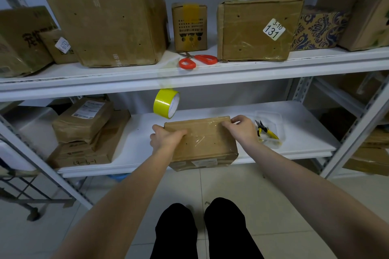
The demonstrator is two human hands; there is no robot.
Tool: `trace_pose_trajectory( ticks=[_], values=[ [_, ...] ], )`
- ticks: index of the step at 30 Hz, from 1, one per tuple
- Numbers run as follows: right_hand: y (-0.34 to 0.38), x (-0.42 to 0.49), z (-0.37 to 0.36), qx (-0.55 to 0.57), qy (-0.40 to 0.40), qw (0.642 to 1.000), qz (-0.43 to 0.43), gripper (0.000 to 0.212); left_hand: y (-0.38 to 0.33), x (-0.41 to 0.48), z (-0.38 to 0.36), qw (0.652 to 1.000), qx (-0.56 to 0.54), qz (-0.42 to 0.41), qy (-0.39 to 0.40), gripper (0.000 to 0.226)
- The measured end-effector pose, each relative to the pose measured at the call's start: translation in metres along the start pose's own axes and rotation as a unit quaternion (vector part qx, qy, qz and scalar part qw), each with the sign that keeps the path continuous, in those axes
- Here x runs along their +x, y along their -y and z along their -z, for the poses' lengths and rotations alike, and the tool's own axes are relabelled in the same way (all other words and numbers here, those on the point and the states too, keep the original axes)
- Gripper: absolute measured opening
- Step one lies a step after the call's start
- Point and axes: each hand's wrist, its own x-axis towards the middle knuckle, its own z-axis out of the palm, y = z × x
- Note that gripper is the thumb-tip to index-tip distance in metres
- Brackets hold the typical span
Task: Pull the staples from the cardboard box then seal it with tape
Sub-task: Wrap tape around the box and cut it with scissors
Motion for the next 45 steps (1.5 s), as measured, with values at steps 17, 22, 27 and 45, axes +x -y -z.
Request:
trace_pose_trajectory(
  ticks=[17,22,27,45],
  values=[
    [0.006,-0.008,0.002,0.001,0.015,1.0,-0.011,0.034,-0.009,-0.008,-0.008,0.998,0.061,0.001,-0.013,0.082],
    [-0.003,-0.007,0.0,0.007,0.021,1.0,0.019,0.034,-0.012,-0.003,-0.003,0.998,0.055,-0.014,0.003,0.074],
    [-0.002,-0.012,0.001,0.051,0.01,0.996,0.07,0.029,0.001,0.003,0.007,0.999,-0.02,-0.032,-0.004,0.035],
    [0.018,-0.03,-0.005,-0.021,0.221,0.917,0.331,0.045,-0.033,-0.021,-0.01,0.956,-0.145,-0.021,0.255,0.043]
  ],
)
